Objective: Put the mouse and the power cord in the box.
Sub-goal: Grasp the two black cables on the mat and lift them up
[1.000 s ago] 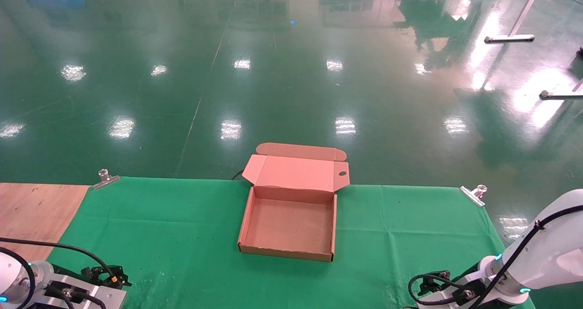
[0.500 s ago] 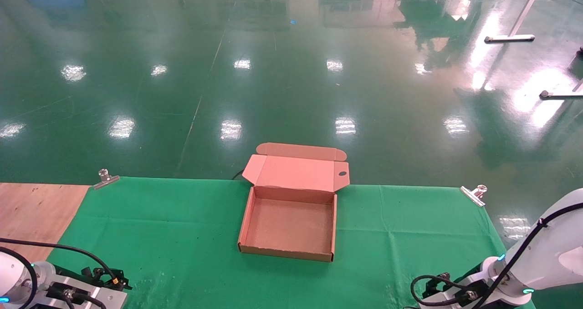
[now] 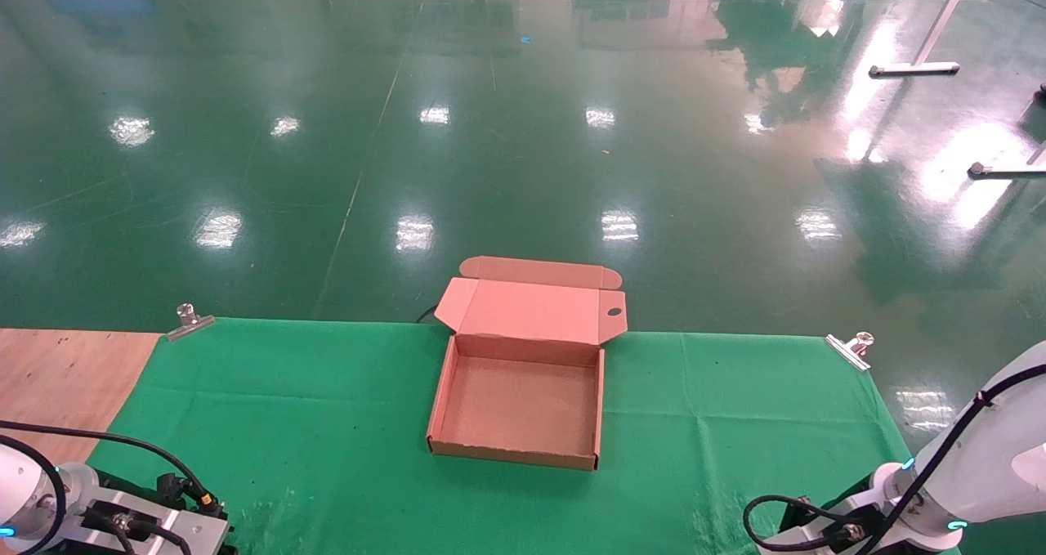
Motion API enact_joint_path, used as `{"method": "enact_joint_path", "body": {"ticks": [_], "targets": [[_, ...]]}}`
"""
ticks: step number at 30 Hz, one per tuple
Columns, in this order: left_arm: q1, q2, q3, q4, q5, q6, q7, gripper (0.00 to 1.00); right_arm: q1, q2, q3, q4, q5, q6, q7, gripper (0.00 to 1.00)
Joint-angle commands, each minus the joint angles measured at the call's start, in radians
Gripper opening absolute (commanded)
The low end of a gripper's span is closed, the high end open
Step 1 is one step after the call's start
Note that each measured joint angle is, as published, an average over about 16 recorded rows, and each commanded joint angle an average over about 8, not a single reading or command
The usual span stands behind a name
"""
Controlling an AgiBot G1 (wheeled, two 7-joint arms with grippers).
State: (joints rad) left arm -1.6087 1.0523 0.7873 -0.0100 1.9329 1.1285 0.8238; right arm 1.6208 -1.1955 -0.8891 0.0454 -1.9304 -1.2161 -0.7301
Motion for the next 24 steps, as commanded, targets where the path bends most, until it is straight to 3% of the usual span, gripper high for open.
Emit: {"method": "enact_joint_path", "body": {"ticks": [1, 16, 24], "targets": [[-0.003, 0.0, -0.001, 0.001, -0.001, 0.002, 0.001, 0.0, 0.002, 0.001, 0.0, -0.005, 0.0, 0.0, -0.004, 0.0], [-0.001, 0.005, 0.008, 0.008, 0.011, 0.011, 0.007, 0.0, 0.014, 0.007, 0.002, -0.026, 0.003, -0.005, -0.026, 0.0], [-0.054, -0.011, 0.002, 0.001, 0.003, 0.049, 0.006, 0.0, 0.06, 0.022, 0.021, -0.019, 0.029, -0.034, -0.041, 0.0]]}}
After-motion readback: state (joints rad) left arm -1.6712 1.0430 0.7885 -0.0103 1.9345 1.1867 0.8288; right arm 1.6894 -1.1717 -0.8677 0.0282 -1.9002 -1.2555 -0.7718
